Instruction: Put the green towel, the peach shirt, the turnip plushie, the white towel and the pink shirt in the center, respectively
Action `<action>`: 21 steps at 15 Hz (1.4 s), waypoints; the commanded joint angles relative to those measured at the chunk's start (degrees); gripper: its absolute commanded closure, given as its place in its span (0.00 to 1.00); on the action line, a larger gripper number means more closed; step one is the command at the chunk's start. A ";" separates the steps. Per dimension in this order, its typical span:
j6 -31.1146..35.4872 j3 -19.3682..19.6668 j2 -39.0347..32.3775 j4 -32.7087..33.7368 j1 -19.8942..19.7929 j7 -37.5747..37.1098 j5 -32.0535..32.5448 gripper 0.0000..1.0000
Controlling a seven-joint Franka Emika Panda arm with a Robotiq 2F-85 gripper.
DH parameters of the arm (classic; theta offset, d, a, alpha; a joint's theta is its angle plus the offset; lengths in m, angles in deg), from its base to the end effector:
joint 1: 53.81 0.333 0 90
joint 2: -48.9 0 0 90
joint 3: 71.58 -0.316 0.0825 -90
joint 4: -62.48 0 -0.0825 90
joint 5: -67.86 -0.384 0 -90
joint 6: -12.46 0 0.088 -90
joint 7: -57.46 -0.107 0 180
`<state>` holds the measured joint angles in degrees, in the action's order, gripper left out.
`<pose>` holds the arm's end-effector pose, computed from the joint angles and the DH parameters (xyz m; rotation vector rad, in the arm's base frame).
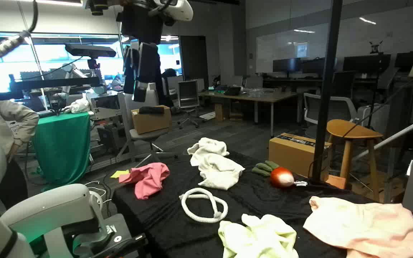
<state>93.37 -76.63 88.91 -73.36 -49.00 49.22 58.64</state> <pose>0.3002 0.0774 0.5446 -3.0475 -0.0072 0.4206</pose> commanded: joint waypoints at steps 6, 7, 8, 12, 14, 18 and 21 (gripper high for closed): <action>0.71 -0.47 -0.37 0.38 -1.06 0.79 0.23 0.00; 1.22 -0.40 -0.60 0.30 -1.17 1.12 0.57 0.00; 3.32 -0.40 -0.57 -0.29 -1.48 1.33 1.09 0.00; 14.32 0.11 -1.41 -3.70 -2.97 0.74 3.16 0.00; 19.10 0.62 -2.96 -5.68 -3.68 0.35 3.04 0.00; 27.91 1.06 -7.88 -9.12 -5.20 -0.69 3.03 0.00; 35.00 1.23 -13.46 -10.64 -6.54 -2.22 3.66 0.00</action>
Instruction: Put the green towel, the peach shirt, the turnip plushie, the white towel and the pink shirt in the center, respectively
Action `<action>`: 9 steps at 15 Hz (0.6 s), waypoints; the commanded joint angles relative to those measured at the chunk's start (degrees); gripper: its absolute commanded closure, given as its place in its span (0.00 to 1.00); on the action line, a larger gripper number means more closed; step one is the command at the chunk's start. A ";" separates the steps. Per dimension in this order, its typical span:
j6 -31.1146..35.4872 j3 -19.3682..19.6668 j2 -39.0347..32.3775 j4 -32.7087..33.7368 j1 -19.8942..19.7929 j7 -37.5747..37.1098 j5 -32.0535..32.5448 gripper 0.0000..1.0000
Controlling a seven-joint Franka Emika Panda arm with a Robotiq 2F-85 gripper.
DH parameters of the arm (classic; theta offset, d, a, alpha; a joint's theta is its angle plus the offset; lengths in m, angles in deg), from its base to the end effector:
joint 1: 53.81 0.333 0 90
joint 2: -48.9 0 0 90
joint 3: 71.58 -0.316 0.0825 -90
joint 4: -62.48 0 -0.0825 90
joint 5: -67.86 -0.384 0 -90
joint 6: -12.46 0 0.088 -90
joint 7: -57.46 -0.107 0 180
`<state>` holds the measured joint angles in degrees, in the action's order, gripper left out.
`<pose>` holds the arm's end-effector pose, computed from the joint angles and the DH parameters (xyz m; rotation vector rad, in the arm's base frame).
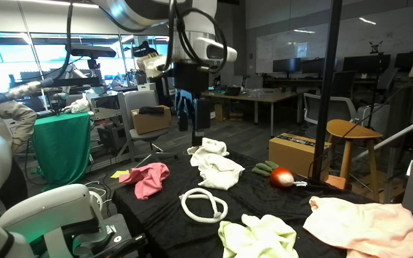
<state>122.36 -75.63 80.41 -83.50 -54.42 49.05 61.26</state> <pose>0.3673 0.0306 0.4475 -3.0694 0.2186 0.1330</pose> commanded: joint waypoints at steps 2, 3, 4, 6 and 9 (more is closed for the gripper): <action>10.69 0.22 -9.40 -0.93 -2.26 -3.96 2.20 0.00; 12.25 0.56 -11.55 -0.74 -2.57 -4.48 2.35 0.00; 14.70 0.81 -14.07 -0.73 -2.74 -4.75 2.43 0.00; 17.72 1.40 -18.85 0.07 -3.06 -5.55 2.56 0.00; 20.18 3.04 -25.89 1.72 -3.10 -4.92 1.85 0.00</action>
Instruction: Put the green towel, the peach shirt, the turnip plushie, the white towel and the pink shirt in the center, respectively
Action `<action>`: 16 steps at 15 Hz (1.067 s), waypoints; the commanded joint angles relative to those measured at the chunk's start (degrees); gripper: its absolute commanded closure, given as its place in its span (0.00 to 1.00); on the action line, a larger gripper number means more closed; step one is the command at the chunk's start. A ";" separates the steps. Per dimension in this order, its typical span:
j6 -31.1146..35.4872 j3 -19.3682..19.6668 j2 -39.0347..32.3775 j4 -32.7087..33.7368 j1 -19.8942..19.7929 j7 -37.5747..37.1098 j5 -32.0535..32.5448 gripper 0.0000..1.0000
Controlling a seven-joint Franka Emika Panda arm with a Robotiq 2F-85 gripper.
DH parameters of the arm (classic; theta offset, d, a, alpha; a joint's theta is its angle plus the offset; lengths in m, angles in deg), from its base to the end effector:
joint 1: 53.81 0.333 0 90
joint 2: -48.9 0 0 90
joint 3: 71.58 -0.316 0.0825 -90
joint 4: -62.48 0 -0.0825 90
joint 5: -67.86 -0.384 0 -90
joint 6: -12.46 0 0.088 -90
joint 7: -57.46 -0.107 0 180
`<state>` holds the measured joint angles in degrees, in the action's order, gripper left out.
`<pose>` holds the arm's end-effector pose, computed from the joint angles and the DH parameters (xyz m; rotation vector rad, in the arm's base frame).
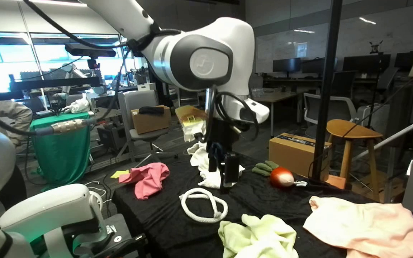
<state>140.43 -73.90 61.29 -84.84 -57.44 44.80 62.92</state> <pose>0.4173 -0.0074 0.3297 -3.0564 0.4658 0.1954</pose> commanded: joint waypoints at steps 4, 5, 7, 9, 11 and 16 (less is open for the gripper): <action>3.38 3.48 -14.98 5.83 -0.27 -0.69 0.53 0.00; 3.96 3.94 -17.02 6.82 -0.21 -0.83 0.57 0.00; 4.44 4.77 -20.12 8.68 -0.12 -0.35 0.13 0.00; 5.16 5.41 -22.98 10.59 -0.01 -0.38 0.24 0.00; 5.69 5.87 -25.61 12.51 0.02 -0.12 0.20 0.00; 7.09 7.35 -30.96 16.48 -0.02 -0.63 0.95 0.00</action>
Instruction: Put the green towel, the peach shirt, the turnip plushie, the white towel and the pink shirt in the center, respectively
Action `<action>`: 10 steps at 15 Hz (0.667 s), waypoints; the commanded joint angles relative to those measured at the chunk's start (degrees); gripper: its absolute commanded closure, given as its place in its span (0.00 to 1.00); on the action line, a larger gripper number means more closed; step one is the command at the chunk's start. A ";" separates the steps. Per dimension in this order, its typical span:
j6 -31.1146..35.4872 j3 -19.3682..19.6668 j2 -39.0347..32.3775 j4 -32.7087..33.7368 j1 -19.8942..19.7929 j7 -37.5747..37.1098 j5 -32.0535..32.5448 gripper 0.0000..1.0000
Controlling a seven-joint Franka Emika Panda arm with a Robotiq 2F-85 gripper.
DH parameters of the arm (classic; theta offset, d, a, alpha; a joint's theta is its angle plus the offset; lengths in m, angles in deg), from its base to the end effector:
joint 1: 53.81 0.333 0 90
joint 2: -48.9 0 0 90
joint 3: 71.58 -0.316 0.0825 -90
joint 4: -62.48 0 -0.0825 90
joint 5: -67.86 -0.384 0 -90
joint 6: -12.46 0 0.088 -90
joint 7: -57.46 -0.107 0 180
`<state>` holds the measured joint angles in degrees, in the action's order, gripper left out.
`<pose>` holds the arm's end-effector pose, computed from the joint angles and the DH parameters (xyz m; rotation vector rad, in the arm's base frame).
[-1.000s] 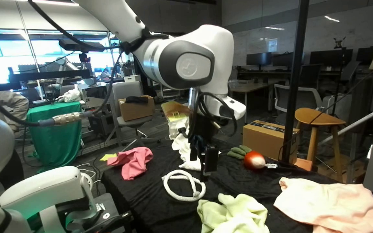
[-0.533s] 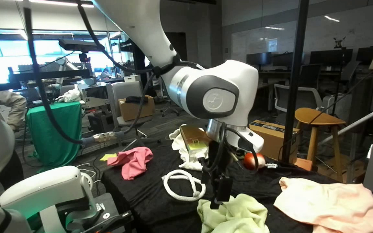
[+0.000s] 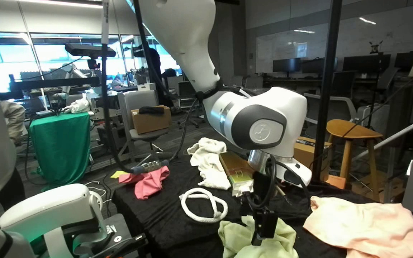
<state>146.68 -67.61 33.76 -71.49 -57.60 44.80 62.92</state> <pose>0.4833 -0.0657 0.2036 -3.0218 0.6512 0.4037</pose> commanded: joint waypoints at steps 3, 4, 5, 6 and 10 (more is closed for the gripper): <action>0.92 1.89 -5.94 4.63 0.25 -0.84 1.21 0.00; 0.60 2.23 -6.72 5.13 0.35 -1.13 1.50 0.00; 0.56 2.38 -7.50 5.57 0.27 -0.88 1.43 0.00; 0.29 2.61 -7.97 5.87 0.32 -1.00 1.55 0.00; 0.11 2.48 -9.66 6.56 0.24 -0.14 0.88 0.00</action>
<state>146.93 -65.30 25.72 -66.49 -57.60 44.79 63.19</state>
